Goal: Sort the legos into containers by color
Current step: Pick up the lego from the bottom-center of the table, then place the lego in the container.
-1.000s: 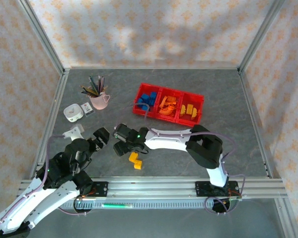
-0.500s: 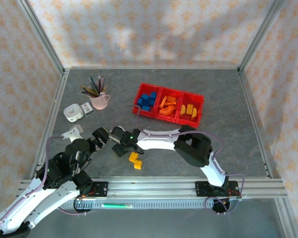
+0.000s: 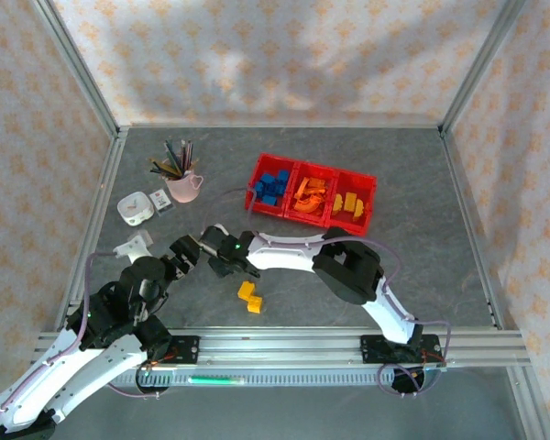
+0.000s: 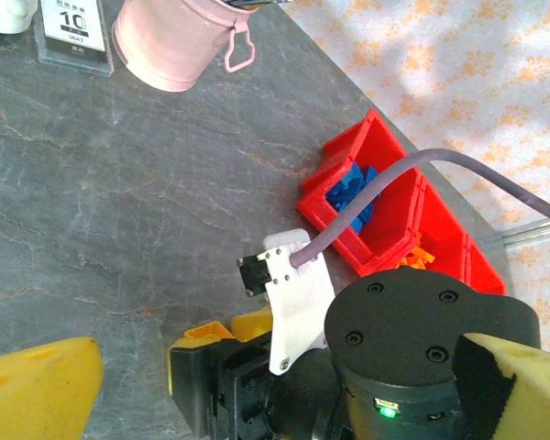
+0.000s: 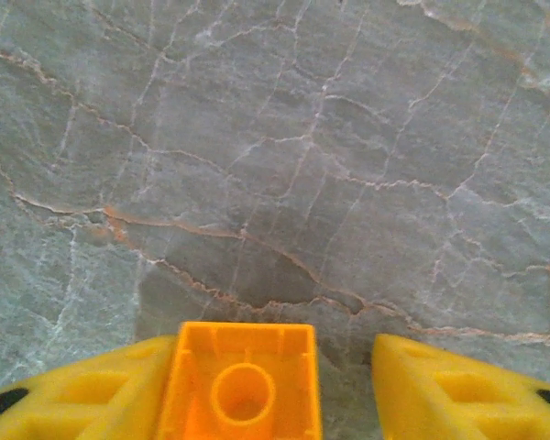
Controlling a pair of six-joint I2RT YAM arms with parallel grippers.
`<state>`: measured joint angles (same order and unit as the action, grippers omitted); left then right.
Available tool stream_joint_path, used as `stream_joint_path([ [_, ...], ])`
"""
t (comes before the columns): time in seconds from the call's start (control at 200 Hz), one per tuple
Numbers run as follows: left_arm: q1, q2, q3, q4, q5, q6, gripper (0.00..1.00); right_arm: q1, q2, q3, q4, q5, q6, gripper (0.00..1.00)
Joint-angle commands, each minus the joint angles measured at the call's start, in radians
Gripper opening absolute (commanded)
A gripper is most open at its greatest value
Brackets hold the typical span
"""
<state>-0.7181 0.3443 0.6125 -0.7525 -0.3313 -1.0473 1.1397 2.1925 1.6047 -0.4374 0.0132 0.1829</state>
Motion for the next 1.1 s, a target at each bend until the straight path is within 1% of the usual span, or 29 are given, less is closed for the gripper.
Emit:
stream_joint_path([
  [0.0, 0.006, -0.008, 0.001, -0.002, -0.034, 0.002, 0.99, 0.003, 0.007, 0.011, -0.025, -0.004, 0.007, 0.46],
  [0.15, 0.006, -0.01, 0.003, -0.001, -0.032, 0.007, 0.99, 0.004, -0.015, 0.009, -0.03, 0.0, 0.022, 0.34],
  [0.27, 0.006, -0.004, 0.007, 0.015, -0.019, 0.018, 0.99, -0.004, -0.062, -0.012, -0.028, 0.008, 0.047, 0.29],
  [0.385, 0.006, 0.013, 0.012, 0.045, 0.004, 0.037, 0.99, -0.025, -0.131, -0.06, -0.017, 0.005, 0.085, 0.26],
  [0.535, 0.006, 0.052, 0.021, 0.104, 0.039, 0.076, 0.99, -0.079, -0.254, -0.17, 0.005, 0.002, 0.148, 0.26],
  [0.711, 0.006, 0.142, 0.019, 0.238, 0.123, 0.14, 0.99, -0.187, -0.424, -0.326, 0.02, 0.017, 0.208, 0.26],
  [0.856, 0.006, 0.247, 0.012, 0.378, 0.215, 0.195, 0.99, -0.313, -0.566, -0.446, 0.035, 0.0, 0.24, 0.26],
  [1.091, 0.006, 0.463, 0.046, 0.591, 0.359, 0.293, 0.99, -0.532, -0.692, -0.528, 0.005, 0.051, 0.234, 0.26],
])
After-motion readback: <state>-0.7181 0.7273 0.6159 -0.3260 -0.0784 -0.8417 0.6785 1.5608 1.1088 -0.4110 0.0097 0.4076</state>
